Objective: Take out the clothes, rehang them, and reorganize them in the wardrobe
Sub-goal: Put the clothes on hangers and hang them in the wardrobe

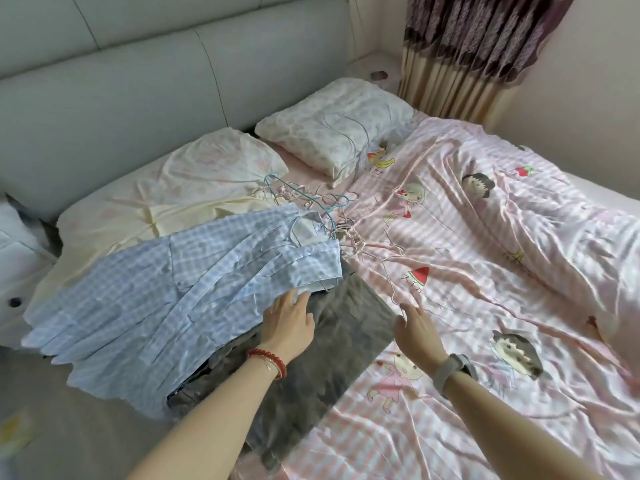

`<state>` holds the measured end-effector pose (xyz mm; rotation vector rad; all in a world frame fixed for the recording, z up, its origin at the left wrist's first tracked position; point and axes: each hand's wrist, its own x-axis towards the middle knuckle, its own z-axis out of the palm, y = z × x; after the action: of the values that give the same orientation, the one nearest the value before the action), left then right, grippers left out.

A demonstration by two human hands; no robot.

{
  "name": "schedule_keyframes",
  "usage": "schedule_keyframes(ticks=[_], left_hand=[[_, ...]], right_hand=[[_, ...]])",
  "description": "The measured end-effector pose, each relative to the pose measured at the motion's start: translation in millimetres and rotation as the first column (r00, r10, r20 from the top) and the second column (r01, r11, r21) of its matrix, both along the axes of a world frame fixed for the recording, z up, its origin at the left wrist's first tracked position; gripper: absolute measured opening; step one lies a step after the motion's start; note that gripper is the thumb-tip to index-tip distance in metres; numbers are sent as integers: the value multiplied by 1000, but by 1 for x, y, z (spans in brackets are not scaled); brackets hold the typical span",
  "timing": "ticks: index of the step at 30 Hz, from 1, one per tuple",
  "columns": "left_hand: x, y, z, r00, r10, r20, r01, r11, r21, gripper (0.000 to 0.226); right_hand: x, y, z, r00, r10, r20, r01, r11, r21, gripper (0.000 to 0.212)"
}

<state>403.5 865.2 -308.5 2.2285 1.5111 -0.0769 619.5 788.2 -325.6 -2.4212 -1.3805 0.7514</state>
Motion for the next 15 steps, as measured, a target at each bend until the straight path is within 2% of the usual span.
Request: schedule_keyframes(ticks=[6,11,13,15], left_hand=[[35,11,-91,997,-4,-72,-5,991,-132,56],[45,10,-141,992,-22,-121,-11,963,-268,63],[45,9,-151,991,-9,-132,-30,957,-288,64],[45,11,-156,991,2,-137,-43,953,-300,63]], right_hand=[[44,55,-80,997,-53,-48,49,995,-83,39],[52,89,-125,965,-225,-138,192,957,-218,38],[43,93,-135,961,-260,-94,233,945,-230,44],[33,93,-138,953,-298,-58,284,942,-177,44]])
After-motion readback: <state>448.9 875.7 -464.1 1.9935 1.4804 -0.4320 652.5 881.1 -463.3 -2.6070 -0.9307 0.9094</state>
